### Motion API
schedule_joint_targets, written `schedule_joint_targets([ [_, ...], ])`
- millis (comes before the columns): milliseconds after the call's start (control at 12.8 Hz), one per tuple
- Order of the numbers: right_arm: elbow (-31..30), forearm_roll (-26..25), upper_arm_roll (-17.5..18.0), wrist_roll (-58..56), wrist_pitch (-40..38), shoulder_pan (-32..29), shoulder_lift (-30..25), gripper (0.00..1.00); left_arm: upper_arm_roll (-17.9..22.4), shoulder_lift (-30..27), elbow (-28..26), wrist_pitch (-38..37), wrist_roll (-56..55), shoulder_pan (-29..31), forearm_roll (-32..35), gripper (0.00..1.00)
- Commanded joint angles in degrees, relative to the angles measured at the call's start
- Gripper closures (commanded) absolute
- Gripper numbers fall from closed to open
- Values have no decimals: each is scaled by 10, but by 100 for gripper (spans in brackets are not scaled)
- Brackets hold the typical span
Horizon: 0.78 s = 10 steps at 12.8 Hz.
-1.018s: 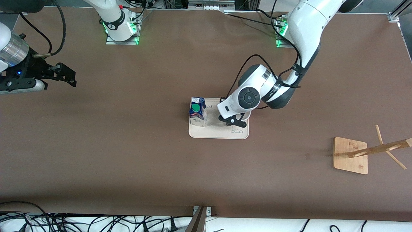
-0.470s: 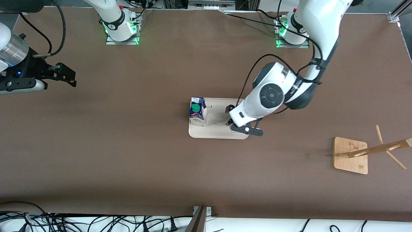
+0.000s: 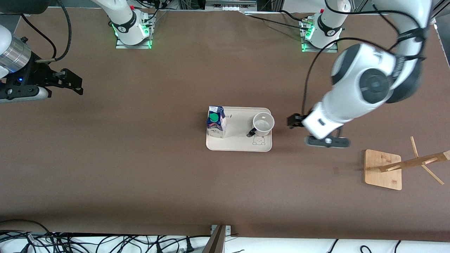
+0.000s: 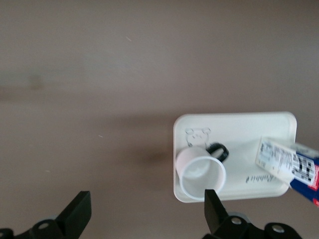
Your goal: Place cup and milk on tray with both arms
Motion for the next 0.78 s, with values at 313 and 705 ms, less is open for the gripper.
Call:
schedule_joint_targets([
  [313, 11, 1, 2, 0, 21, -1, 2, 0, 208, -130, -43, -19, 208, 3, -15, 0],
  [705, 10, 0, 3, 0, 16, 1, 2, 0, 259, -160, -31, -155, 218, 7, -17, 0],
])
